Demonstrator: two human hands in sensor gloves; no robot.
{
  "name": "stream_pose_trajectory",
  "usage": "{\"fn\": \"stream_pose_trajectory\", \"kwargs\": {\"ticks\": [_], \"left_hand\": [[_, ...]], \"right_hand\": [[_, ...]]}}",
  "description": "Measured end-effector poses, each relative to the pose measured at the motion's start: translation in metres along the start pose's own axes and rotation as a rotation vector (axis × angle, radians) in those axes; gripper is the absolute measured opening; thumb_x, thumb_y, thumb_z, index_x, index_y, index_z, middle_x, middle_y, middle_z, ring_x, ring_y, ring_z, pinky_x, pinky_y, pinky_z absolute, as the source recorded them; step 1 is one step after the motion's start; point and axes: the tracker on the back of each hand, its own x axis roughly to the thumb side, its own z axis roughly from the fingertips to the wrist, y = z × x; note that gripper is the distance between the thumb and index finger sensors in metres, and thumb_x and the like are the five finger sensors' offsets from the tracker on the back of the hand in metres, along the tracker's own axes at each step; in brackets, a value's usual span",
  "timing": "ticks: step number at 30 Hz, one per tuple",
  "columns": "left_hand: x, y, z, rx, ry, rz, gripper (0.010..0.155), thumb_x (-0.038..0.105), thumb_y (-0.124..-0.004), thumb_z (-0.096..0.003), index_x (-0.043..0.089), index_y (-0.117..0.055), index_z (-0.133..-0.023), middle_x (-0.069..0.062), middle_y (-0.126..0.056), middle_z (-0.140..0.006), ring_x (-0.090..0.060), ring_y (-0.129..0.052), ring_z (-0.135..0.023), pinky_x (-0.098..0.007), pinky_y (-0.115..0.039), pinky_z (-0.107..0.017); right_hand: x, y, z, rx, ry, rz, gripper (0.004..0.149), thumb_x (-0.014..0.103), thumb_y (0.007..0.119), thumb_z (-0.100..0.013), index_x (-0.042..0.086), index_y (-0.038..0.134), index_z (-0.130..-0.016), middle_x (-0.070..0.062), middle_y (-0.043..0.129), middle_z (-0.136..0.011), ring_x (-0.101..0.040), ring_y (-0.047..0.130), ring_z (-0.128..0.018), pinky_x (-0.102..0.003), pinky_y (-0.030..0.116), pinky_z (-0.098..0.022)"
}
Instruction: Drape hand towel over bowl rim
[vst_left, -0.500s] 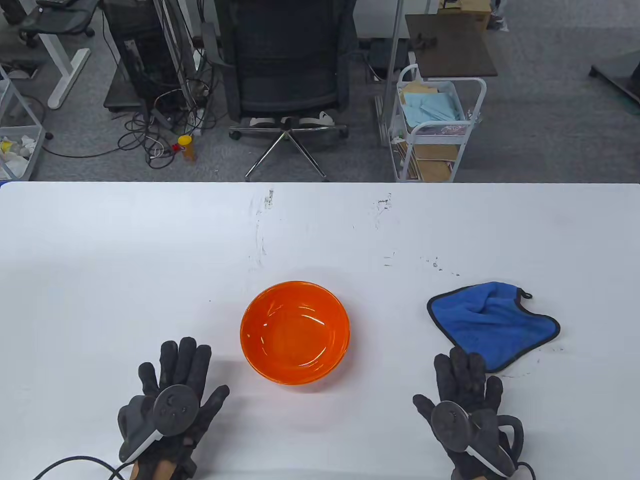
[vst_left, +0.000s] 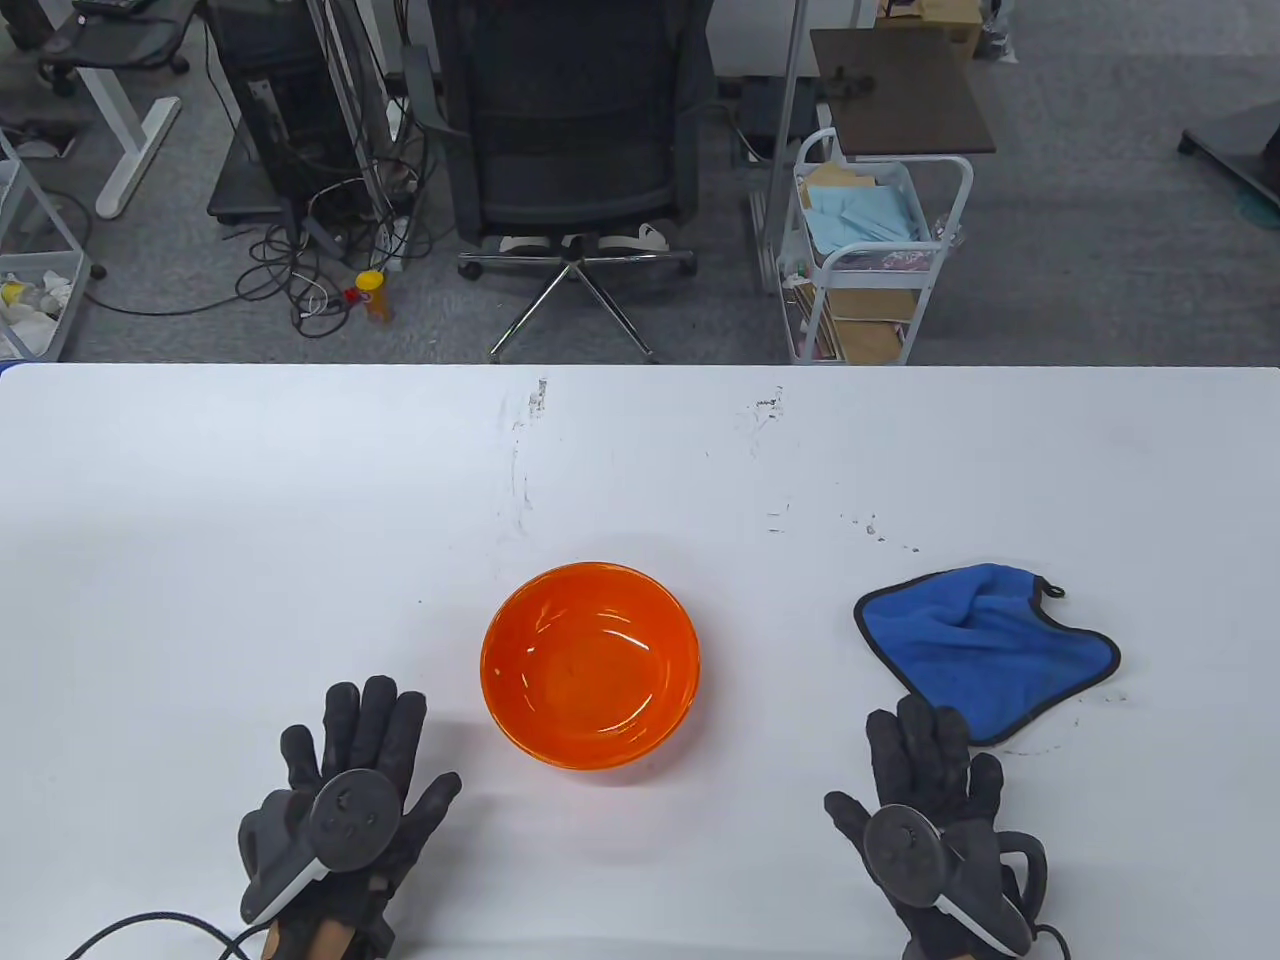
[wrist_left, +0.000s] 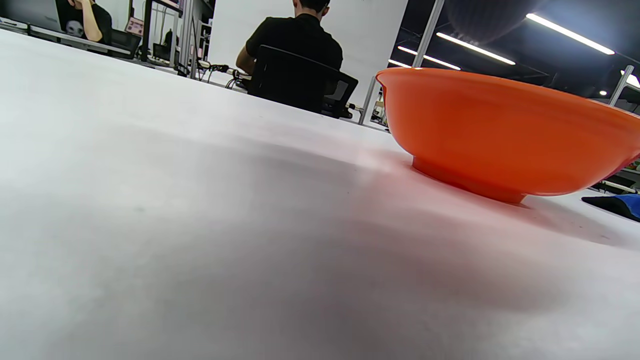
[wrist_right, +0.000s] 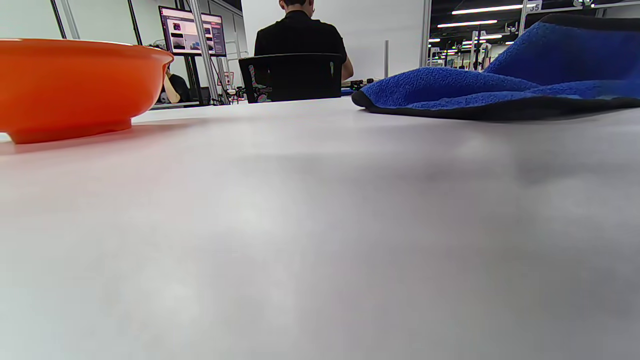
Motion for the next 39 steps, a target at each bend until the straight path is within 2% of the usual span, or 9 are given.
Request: {"fn": "stream_pose_trajectory", "kwargs": {"ticks": [7,12,16,19,21,24,28,32,39], "left_hand": [[0.001,-0.001,0.0,-0.006,-0.008,-0.004,0.079,0.061,-0.055,-0.0571,0.024,-0.016,-0.115,0.0,-0.002,-0.119,-0.029,0.005,-0.106,-0.063,0.0,-0.067],[0.001,-0.004,-0.002,-0.033,-0.018,0.019,0.08,0.061,-0.055,-0.057,0.024,-0.015,-0.115,0.0,-0.001,-0.119,-0.029,0.005,-0.106,-0.063,0.0,-0.067],[0.003,-0.005,-0.002,-0.034,-0.014,0.004,0.079,0.061,-0.056,-0.0569,0.024,-0.016,-0.115,0.0,-0.002,-0.119,-0.03,0.005,-0.106,-0.063,-0.001,-0.067],[0.001,-0.005,-0.002,-0.037,-0.006,0.0,0.079,0.061,-0.056,-0.057,0.025,-0.016,-0.115,0.0,-0.002,-0.119,-0.03,0.005,-0.106,-0.063,-0.002,-0.068],[-0.001,-0.005,-0.002,-0.041,0.002,-0.004,0.079,0.061,-0.056,-0.0572,0.024,-0.016,-0.115,-0.001,-0.002,-0.119,-0.03,0.004,-0.106,-0.063,-0.002,-0.068],[-0.001,-0.005,-0.003,-0.043,0.006,-0.003,0.079,0.061,-0.056,-0.0571,0.024,-0.016,-0.115,0.0,-0.002,-0.119,-0.03,0.004,-0.106,-0.063,-0.003,-0.068],[0.0,-0.005,-0.002,-0.031,0.019,-0.014,0.079,0.06,-0.056,-0.0572,0.024,-0.017,-0.115,-0.001,-0.003,-0.119,-0.031,0.003,-0.106,-0.064,-0.005,-0.069],[-0.001,-0.006,-0.003,-0.03,0.03,-0.022,0.078,0.06,-0.057,-0.0571,0.024,-0.018,-0.115,-0.001,-0.004,-0.119,-0.032,0.002,-0.106,-0.065,-0.006,-0.069],[0.0,-0.006,-0.003,-0.038,0.042,-0.036,0.078,0.06,-0.057,-0.0571,0.024,-0.018,-0.115,-0.001,-0.004,-0.119,-0.032,0.002,-0.106,-0.065,-0.007,-0.07]], "right_hand": [[-0.003,-0.004,0.001,0.015,0.001,-0.015,0.081,0.056,0.048,-0.058,0.007,0.014,-0.112,-0.025,0.01,-0.115,-0.056,0.009,-0.104,-0.078,0.022,-0.064],[-0.012,-0.016,-0.002,-0.067,0.075,-0.011,0.08,0.056,0.05,-0.058,0.007,0.018,-0.113,-0.024,0.015,-0.116,-0.055,0.014,-0.105,-0.076,0.022,-0.066],[-0.043,-0.039,-0.012,-0.141,0.145,-0.031,0.078,0.055,0.051,-0.058,0.008,0.021,-0.114,-0.025,0.019,-0.117,-0.055,0.019,-0.107,-0.075,0.023,-0.067],[-0.079,-0.054,-0.026,-0.181,0.267,-0.03,0.078,0.052,0.055,-0.059,0.008,0.021,-0.114,-0.026,0.021,-0.117,-0.057,0.02,-0.107,-0.075,0.024,-0.068],[-0.103,-0.058,-0.036,-0.172,0.376,-0.028,0.076,0.048,0.06,-0.059,0.014,0.018,-0.113,-0.026,0.019,-0.117,-0.057,0.018,-0.107,-0.075,0.023,-0.068],[-0.138,-0.055,-0.054,-0.076,0.54,0.037,0.077,0.048,0.062,-0.059,0.019,0.014,-0.112,-0.024,0.014,-0.117,-0.056,0.012,-0.107,-0.075,0.019,-0.069],[-0.174,-0.041,-0.071,-0.052,0.654,0.065,0.077,0.049,0.064,-0.057,0.021,0.017,-0.112,-0.022,0.015,-0.118,-0.054,0.012,-0.108,-0.075,0.02,-0.07],[-0.194,-0.024,-0.083,0.003,0.729,0.118,0.075,0.052,0.063,-0.056,0.024,0.022,-0.113,-0.021,0.021,-0.119,-0.056,0.016,-0.109,-0.076,0.024,-0.071],[-0.214,-0.016,-0.097,-0.013,0.8,0.003,0.061,0.049,0.065,-0.058,0.027,0.044,-0.111,-0.019,0.031,-0.119,-0.055,0.022,-0.11,-0.076,0.026,-0.072]]}}
